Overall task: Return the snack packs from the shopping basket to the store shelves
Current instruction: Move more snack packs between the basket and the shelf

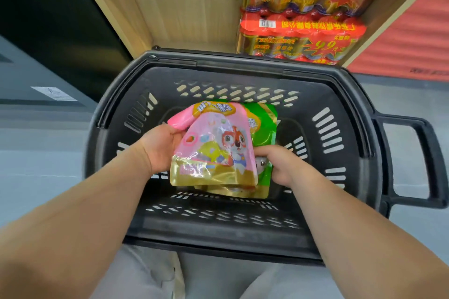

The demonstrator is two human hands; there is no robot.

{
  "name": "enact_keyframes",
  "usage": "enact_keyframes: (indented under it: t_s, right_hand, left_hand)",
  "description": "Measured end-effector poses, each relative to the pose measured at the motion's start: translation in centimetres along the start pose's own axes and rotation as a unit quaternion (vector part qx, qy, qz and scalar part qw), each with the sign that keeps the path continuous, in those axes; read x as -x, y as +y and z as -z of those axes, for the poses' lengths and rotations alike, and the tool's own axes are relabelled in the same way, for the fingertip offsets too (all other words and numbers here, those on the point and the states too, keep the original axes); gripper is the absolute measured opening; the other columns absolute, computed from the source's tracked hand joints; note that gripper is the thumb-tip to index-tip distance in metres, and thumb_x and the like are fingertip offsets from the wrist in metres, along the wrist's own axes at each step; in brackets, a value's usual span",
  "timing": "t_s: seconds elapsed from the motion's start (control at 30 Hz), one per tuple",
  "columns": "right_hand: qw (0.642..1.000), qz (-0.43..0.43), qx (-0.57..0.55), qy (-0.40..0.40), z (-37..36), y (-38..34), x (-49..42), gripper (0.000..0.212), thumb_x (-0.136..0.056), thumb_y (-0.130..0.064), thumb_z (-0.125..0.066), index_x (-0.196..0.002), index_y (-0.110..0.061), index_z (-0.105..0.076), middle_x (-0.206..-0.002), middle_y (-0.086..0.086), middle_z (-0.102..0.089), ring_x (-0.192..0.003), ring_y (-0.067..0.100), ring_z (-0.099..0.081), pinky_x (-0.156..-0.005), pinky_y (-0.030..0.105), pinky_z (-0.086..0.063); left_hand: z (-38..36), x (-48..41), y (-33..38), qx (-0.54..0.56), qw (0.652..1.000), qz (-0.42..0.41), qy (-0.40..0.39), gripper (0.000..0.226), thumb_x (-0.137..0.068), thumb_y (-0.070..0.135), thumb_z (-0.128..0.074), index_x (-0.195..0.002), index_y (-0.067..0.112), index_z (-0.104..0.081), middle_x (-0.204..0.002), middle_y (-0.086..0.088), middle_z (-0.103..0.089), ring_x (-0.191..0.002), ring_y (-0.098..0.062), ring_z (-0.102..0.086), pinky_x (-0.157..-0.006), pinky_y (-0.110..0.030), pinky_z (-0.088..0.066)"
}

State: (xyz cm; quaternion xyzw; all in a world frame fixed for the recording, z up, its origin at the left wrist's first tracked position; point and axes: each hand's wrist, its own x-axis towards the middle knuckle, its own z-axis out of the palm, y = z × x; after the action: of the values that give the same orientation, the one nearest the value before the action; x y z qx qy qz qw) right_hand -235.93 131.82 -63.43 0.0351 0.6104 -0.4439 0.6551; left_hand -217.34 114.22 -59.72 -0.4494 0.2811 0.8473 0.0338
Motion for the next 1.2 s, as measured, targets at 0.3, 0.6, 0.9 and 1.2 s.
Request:
enact_keyframes:
  t_s: [0.3,0.6,0.9,1.2]
  right_hand:
    - [0.996,-0.009,0.042,0.073,-1.2,-0.6,1.7,0.028,-0.078,-0.002,-0.069,-0.106,-0.005,-0.067,-0.098,0.017,-0.073,-0.087,0.035,-0.070,-0.078,0.051,-0.056]
    - [0.992,-0.021,0.028,0.120,-2.3,-2.1,5.7,0.035,-0.075,-0.007,-0.076,-0.108,-0.008,-0.067,-0.105,0.014,-0.071,-0.093,0.030,-0.069,-0.080,0.048,-0.055]
    - [0.975,0.005,0.036,0.220,-9.0,-11.8,26.4,0.040,-0.071,-0.005,-0.080,-0.107,-0.002,-0.065,-0.108,0.018,-0.068,-0.099,0.033,-0.065,-0.092,0.050,-0.050]
    - [0.969,0.081,0.175,0.157,-16.8,-20.9,45.8,0.024,-0.071,-0.013,-0.081,-0.090,-0.013,-0.065,-0.098,0.010,-0.067,-0.087,0.024,-0.063,-0.082,0.038,-0.054]
  left_hand:
    - [0.0,1.6,0.1,-0.040,0.997,0.025,-0.056,0.075,-0.070,0.057,-0.070,-0.129,0.014,-0.053,-0.128,-0.016,-0.060,-0.114,-0.037,-0.059,-0.092,-0.059,-0.048]
    - [-1.4,3.8,1.4,-0.156,0.984,0.010,0.080,0.055,-0.071,0.001,-0.073,-0.121,0.015,-0.054,-0.107,-0.011,-0.071,-0.090,-0.030,-0.071,-0.072,-0.049,-0.057]
    - [-10.7,23.3,9.4,-0.323,0.932,-0.078,0.146,0.027,-0.079,0.009,-0.070,-0.105,0.011,-0.063,-0.100,-0.014,-0.070,-0.092,-0.032,-0.068,-0.081,-0.047,-0.056]
    - [-18.2,45.1,13.6,-0.308,0.884,-0.172,0.307,0.017,-0.083,0.012,-0.066,-0.099,0.008,-0.061,-0.084,-0.009,-0.065,-0.064,-0.015,-0.059,-0.040,-0.016,-0.047]
